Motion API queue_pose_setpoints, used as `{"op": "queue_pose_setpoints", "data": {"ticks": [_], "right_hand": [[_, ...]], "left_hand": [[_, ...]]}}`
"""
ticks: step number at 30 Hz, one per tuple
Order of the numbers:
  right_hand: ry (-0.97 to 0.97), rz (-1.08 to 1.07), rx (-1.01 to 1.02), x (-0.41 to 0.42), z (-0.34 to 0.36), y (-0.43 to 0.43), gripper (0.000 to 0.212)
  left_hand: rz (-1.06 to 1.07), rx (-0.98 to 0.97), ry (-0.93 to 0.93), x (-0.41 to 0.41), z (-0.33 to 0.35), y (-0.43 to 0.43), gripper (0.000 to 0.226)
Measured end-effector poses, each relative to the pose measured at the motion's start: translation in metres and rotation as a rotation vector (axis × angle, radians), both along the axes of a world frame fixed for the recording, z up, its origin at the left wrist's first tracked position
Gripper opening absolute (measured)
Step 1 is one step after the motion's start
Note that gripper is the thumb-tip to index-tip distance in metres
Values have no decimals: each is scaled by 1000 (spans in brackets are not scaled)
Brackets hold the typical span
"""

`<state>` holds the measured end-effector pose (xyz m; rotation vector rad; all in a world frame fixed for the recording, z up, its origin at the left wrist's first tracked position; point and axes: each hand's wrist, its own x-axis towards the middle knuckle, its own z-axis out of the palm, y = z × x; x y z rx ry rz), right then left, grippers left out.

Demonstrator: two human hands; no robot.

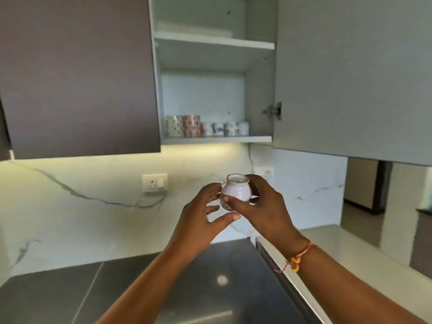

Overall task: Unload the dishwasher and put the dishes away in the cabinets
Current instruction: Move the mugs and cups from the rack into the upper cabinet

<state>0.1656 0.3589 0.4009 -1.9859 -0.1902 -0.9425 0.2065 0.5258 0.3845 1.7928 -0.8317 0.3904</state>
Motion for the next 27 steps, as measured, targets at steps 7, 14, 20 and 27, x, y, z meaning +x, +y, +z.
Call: {"op": "queue_pose_setpoints", "data": {"ticks": [7, 14, 20, 27], "right_hand": [[-45, -92, 38, 84, 63, 13, 59], [-41, -291, -103, 152, 128, -32, 59], [12, -439, -215, 224, 160, -87, 64], [127, -465, -339, 287, 182, -140, 61]], "left_hand": [[173, 169, -114, 82, 49, 19, 76], [374, 436, -355, 142, 87, 12, 76], [610, 662, -659, 199, 139, -19, 70], [649, 864, -513, 258, 164, -68, 83]]}}
